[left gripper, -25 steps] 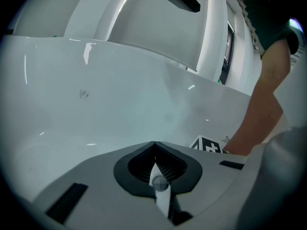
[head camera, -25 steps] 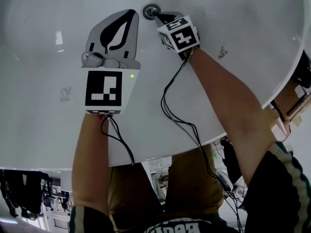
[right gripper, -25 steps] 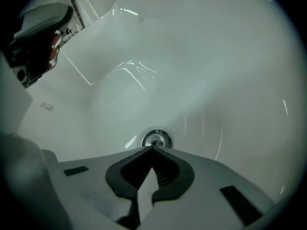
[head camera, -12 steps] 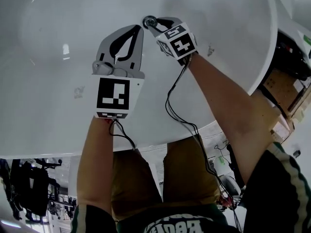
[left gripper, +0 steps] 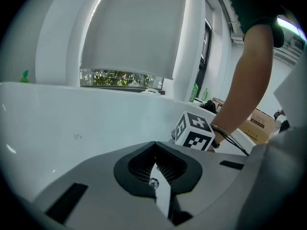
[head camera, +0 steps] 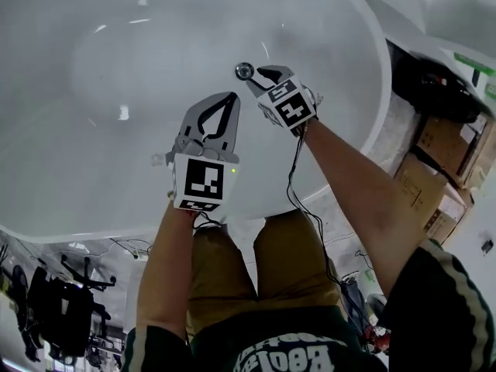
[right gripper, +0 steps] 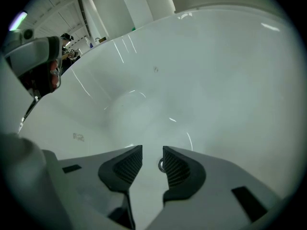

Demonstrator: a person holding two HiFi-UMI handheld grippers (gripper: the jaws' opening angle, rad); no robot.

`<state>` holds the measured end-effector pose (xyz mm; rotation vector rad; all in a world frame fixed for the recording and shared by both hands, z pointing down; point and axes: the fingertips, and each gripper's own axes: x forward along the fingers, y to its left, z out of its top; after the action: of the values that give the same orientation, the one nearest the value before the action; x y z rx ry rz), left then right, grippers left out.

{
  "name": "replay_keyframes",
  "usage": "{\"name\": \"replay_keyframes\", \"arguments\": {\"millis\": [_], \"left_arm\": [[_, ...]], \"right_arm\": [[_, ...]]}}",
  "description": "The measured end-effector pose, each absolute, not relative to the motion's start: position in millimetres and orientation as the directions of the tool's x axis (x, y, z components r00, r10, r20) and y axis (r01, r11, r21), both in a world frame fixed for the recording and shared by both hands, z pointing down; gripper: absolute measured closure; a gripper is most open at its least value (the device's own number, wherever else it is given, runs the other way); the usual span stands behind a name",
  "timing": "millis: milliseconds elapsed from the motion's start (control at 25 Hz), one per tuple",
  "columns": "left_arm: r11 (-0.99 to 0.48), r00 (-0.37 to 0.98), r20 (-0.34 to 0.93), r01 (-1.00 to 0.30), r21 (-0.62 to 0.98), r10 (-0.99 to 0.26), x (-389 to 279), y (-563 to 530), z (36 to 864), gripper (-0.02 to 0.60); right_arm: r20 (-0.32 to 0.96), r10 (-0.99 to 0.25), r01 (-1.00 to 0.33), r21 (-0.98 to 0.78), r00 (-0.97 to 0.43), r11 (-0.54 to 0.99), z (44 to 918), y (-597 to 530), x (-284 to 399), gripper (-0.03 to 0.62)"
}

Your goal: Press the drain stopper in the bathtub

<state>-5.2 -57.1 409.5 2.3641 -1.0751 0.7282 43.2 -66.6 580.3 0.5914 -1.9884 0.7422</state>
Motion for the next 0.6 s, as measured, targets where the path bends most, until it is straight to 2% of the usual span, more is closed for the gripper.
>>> {"name": "replay_keyframes", "arguments": {"millis": [320, 600], "left_arm": [[-0.600, 0.572, 0.599, -0.779, 0.181, -0.561, -15.4, -62.2, 349.9, 0.576], [-0.634, 0.594, 0.584, -0.755, 0.168, -0.553, -25.5, -56.0, 303.4, 0.576]], "right_arm": [[0.846, -0.155, -0.627, -0.243, -0.510, 0.740, 478.6, -67.6, 30.6, 0.454], [0.808, -0.245, -0.640, -0.199, -0.535, 0.742, 386.5, -57.5, 34.0, 0.454]]}}
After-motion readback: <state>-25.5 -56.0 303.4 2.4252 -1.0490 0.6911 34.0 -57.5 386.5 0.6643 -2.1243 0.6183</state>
